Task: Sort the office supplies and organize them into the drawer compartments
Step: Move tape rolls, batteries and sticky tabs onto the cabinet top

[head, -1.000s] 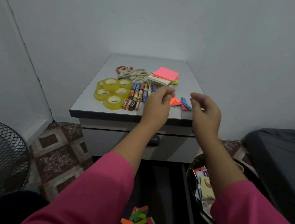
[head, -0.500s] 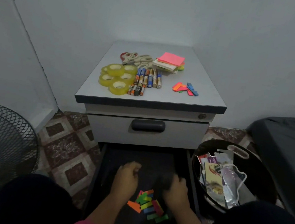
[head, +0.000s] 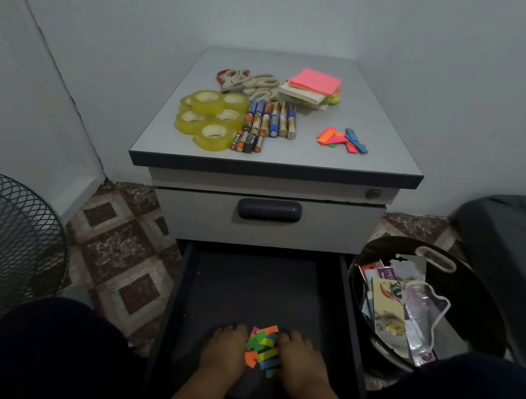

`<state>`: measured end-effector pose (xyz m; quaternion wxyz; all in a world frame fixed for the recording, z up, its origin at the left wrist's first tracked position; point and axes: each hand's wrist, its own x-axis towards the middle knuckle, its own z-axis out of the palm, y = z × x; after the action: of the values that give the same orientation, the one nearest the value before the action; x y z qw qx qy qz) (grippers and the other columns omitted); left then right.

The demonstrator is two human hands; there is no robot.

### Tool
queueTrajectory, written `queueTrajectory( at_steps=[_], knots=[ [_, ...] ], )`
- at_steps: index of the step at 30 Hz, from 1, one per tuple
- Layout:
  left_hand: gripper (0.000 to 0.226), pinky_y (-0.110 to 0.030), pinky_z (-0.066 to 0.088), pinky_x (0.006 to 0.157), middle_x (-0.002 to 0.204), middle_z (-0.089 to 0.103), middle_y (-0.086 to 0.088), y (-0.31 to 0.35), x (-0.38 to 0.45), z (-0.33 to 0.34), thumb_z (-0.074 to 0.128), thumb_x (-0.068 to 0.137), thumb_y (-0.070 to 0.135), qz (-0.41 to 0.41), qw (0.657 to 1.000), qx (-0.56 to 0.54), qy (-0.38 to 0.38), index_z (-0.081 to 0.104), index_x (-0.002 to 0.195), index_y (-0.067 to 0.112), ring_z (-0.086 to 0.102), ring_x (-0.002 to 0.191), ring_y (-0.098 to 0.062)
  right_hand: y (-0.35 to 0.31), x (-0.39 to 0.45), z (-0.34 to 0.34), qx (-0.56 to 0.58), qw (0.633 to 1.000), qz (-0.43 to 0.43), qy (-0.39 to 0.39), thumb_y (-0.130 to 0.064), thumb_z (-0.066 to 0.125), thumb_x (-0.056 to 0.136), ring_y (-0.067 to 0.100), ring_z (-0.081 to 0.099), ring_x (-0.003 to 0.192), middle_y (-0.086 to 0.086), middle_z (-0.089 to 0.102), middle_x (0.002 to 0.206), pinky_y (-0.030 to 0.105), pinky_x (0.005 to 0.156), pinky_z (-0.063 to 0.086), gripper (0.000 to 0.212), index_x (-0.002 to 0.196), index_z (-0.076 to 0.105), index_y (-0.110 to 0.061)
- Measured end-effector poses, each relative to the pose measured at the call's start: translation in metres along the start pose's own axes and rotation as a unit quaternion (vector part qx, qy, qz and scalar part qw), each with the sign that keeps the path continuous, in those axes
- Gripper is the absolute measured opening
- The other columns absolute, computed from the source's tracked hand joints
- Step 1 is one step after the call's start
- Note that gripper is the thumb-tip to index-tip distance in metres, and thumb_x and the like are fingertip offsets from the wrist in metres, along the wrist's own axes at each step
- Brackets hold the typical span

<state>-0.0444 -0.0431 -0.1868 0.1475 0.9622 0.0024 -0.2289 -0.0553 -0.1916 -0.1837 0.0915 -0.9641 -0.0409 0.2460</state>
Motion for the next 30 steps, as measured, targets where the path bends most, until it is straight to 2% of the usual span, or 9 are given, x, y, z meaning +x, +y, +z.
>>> queueTrajectory(
  at_steps=[5,14,16,18,19,22,27,28,30],
  knots=[
    [0.024,-0.03,0.048,0.088,0.116,0.063,-0.009,-0.003,0.003,-0.003,0.063,0.082,0.021,-0.031,0.999,0.002,-0.033,0.066,0.104,0.011,0.059,0.107,-0.024,0.003,0.003,-0.002,0.065,0.998,0.017,0.004,-0.022,0.061,0.086,0.024,0.042,0.127,0.003,0.046,0.136,0.031,0.105,0.038,0.055,0.138,0.043,-0.026],
    [0.026,-0.031,0.048,0.089,0.116,0.063,-0.006,-0.004,0.009,0.002,0.065,0.085,0.021,-0.035,0.999,0.002,-0.037,0.062,0.11,0.015,0.059,0.107,-0.022,-0.002,-0.003,-0.006,0.132,0.99,0.041,-0.013,-0.017,0.048,0.093,0.022,0.052,0.123,0.006,0.054,0.135,0.026,0.101,0.042,0.045,0.137,0.048,-0.026],
    [0.027,-0.031,0.047,0.088,0.116,0.063,-0.007,-0.004,0.009,0.002,0.065,0.086,0.022,-0.037,0.998,0.009,-0.048,0.063,0.112,0.013,0.06,0.107,-0.022,0.002,-0.001,-0.007,0.163,0.986,0.038,-0.018,-0.016,0.047,0.095,0.014,0.057,0.11,0.002,0.057,0.13,0.012,0.081,0.048,0.041,0.134,0.052,-0.023],
    [0.029,-0.03,0.047,0.087,0.116,0.063,-0.007,-0.003,0.01,0.002,0.065,0.087,0.025,-0.044,0.997,0.008,-0.056,0.063,0.113,0.013,0.059,0.106,-0.021,0.004,0.0,-0.007,0.201,0.979,0.034,-0.034,-0.012,0.046,0.096,0.008,0.059,0.093,-0.003,0.058,0.118,0.002,0.055,0.042,0.036,0.129,0.057,-0.018],
    [0.031,-0.03,0.047,0.086,0.116,0.063,-0.007,-0.001,0.01,0.002,0.065,0.087,0.028,-0.046,0.997,0.006,-0.058,0.063,0.114,0.013,0.059,0.106,-0.021,0.004,0.001,-0.007,0.21,0.976,0.04,-0.037,-0.01,0.047,0.095,0.007,0.06,0.088,-0.003,0.059,0.114,0.004,0.054,0.044,0.033,0.123,0.061,-0.016],
    [0.031,-0.03,0.046,0.086,0.116,0.063,-0.008,0.001,0.009,0.0,0.064,0.088,0.028,-0.052,0.997,-0.005,-0.064,0.062,0.115,0.014,0.059,0.107,-0.022,0.001,0.002,-0.012,0.221,0.972,0.077,-0.03,-0.013,0.052,0.09,0.013,0.066,0.088,0.001,0.066,0.103,0.022,0.075,0.054,0.02,0.101,0.069,-0.018],
    [0.024,-0.029,0.048,0.086,0.111,0.066,-0.008,-0.003,0.007,-0.006,0.067,0.082,0.017,-0.047,0.994,-0.081,-0.052,0.064,0.106,0.013,0.061,0.105,-0.022,0.003,0.001,-0.019,0.283,0.955,0.091,0.014,-0.003,0.058,0.089,0.005,0.055,0.064,0.003,0.059,0.09,0.006,0.042,0.038,0.015,0.092,0.07,-0.012],
    [0.019,-0.028,0.048,0.085,0.108,0.068,-0.006,-0.003,0.006,-0.009,0.068,0.081,0.014,-0.044,0.991,-0.115,-0.045,0.065,0.099,0.014,0.062,0.102,-0.021,0.004,-0.001,-0.022,0.296,0.95,0.092,0.024,-0.001,0.061,0.086,0.005,0.055,0.064,0.004,0.06,0.091,0.006,0.043,0.04,0.014,0.092,0.071,-0.01],
    [0.012,-0.027,0.048,0.081,0.095,0.069,-0.004,-0.003,0.004,-0.016,0.07,0.079,0.01,-0.041,0.982,-0.183,-0.032,0.061,0.079,0.018,0.063,0.092,-0.018,0.006,-0.001,-0.027,0.339,0.934,0.112,0.034,-0.005,0.067,0.083,0.011,0.062,0.077,0.003,0.066,0.094,0.014,0.063,0.051,0.012,0.087,0.071,-0.015]
  ],
)
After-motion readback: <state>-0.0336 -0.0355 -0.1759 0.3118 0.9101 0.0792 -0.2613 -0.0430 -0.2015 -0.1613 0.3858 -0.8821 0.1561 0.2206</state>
